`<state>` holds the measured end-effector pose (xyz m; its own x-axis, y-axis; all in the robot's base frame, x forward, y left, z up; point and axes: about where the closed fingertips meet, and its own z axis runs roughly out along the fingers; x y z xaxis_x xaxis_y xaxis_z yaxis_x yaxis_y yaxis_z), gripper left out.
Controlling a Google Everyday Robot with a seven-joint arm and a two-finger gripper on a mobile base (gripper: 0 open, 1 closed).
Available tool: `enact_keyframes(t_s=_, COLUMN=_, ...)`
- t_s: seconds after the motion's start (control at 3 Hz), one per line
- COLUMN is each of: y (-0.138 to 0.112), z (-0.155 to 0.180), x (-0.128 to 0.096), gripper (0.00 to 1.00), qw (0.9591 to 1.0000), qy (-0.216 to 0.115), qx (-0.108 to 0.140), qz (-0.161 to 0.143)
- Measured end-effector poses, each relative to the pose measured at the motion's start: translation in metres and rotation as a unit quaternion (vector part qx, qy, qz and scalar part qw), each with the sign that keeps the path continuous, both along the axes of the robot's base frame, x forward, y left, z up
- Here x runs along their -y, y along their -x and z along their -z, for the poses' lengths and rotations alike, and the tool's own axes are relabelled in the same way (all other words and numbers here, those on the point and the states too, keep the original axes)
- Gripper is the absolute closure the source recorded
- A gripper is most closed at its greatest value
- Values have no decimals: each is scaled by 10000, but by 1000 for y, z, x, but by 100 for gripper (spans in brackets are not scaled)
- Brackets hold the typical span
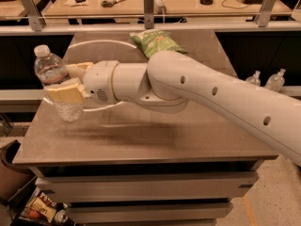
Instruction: Knock water bottle over
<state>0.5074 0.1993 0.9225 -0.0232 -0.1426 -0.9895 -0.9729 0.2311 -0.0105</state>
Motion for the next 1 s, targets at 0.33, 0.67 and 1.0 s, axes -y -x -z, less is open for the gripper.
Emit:
enact_keyframes(t_s=0.33, y=1, z=-1, x=-2, gripper=87, qw=10000, qy=3, qx=10, qz=-17)
enact_keyframes(t_s=0.67, y=3, z=-2, x=-3, gripper=100, qw=10000, qy=6, qx=18, qz=-33)
enact_keyframes(t_s=1.0, y=3, z=-2, x=-4, gripper=100, qw=10000, qy=6, qx=19, qz=-34)
